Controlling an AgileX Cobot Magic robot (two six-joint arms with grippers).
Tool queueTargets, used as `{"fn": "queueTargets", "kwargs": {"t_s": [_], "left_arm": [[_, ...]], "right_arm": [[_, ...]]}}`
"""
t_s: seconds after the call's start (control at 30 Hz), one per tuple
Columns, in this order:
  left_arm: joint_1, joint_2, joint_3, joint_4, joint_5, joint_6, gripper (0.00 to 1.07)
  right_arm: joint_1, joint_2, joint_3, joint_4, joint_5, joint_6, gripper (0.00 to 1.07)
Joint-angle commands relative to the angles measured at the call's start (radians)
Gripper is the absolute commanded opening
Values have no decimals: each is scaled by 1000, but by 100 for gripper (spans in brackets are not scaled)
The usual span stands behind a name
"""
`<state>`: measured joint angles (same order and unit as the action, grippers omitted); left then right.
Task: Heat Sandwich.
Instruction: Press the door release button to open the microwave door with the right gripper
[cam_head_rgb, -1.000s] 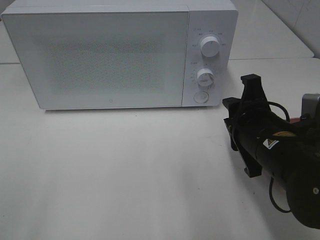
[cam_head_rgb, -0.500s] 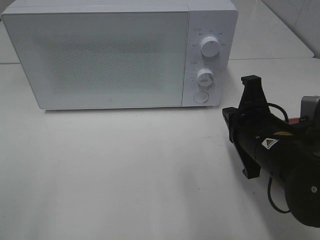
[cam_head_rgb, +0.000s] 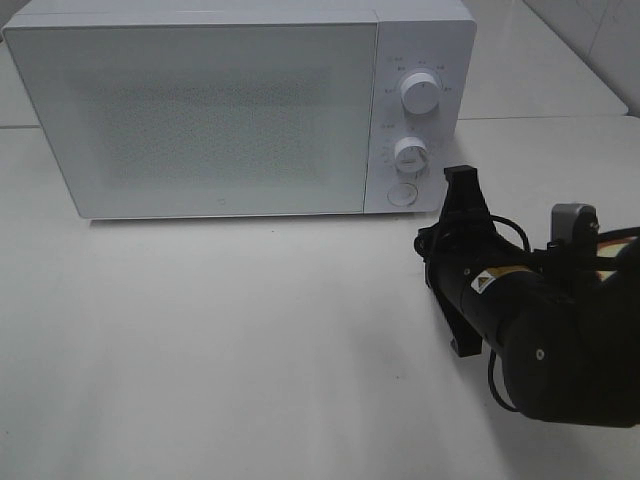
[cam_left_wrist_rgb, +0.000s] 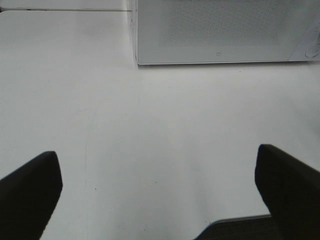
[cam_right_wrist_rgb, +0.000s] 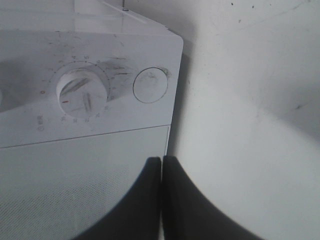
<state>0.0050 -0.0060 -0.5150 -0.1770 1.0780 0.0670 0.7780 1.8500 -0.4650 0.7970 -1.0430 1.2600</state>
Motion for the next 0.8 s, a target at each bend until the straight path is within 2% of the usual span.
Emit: {"fn": "queueTargets", "kwargs": {"t_s": [0.03,0.37,0.8], "left_arm": [[-5,-21,1,-7,-5,-5,98],[-5,-21,1,-7,-5,-5,98],[-5,-21,1,-6,-5,-5,98]], "right_arm": [[-38,29,-42,-50,21,24,0],[-131,119,-164,-117,75,27,2],[-205,190,-285,-178,129,47,2]]}}
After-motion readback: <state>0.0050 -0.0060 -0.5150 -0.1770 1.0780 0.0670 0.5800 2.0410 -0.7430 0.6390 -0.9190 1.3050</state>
